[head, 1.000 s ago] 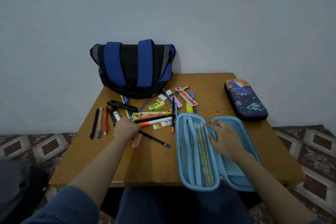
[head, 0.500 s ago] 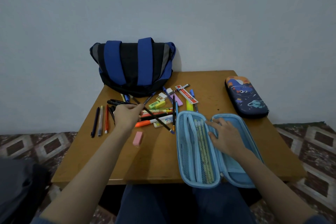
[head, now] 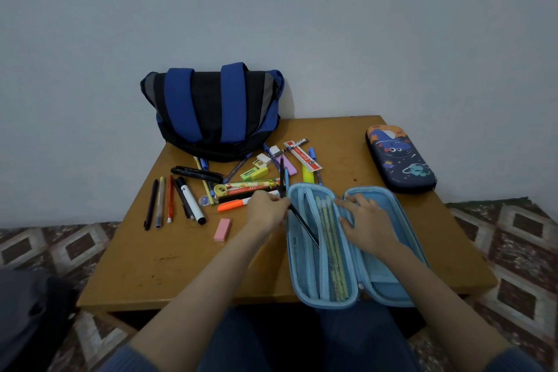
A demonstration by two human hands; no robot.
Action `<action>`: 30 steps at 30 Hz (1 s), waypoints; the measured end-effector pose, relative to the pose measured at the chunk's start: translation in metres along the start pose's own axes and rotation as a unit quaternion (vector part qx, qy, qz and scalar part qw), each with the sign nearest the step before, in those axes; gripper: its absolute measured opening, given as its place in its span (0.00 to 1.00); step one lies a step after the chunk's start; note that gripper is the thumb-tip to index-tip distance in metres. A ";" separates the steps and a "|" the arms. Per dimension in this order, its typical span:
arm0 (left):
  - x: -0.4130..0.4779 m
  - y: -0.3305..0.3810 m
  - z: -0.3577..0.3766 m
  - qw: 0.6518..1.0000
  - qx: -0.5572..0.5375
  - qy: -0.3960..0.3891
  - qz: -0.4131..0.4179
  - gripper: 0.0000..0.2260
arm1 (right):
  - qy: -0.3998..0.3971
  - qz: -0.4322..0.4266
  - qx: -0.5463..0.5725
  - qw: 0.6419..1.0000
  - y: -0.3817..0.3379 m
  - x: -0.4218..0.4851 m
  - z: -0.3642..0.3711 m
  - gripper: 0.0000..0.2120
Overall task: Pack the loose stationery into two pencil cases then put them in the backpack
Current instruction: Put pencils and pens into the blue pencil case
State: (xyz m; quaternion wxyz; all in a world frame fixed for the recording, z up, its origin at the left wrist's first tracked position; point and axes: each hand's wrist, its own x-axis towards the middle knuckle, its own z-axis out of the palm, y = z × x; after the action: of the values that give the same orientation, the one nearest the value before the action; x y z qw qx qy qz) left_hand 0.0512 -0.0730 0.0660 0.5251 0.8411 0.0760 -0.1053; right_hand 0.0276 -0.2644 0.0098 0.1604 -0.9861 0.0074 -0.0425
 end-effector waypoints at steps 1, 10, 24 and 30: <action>0.002 0.000 0.005 1.000 0.012 -0.010 -0.008 0.11 | -0.001 0.000 -0.003 1.000 0.000 0.000 0.000 0.21; 0.000 0.005 0.031 0.992 0.105 -0.056 -0.040 0.14 | -0.013 0.008 -0.010 1.000 -0.002 -0.002 -0.003 0.21; -0.010 0.006 0.040 0.956 0.278 -0.088 0.036 0.20 | -0.014 0.009 -0.015 1.000 -0.003 -0.001 -0.003 0.21; -0.015 -0.001 0.046 0.939 0.316 -0.076 0.110 0.11 | -0.017 0.013 -0.013 1.000 -0.003 -0.002 -0.003 0.21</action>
State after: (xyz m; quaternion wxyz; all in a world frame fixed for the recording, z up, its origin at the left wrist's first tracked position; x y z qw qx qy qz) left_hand 0.0317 -0.1140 0.0494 0.2452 0.9562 -0.0940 -0.1290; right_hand 0.0256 -0.2628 0.0130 0.1484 -0.9885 0.0184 -0.0233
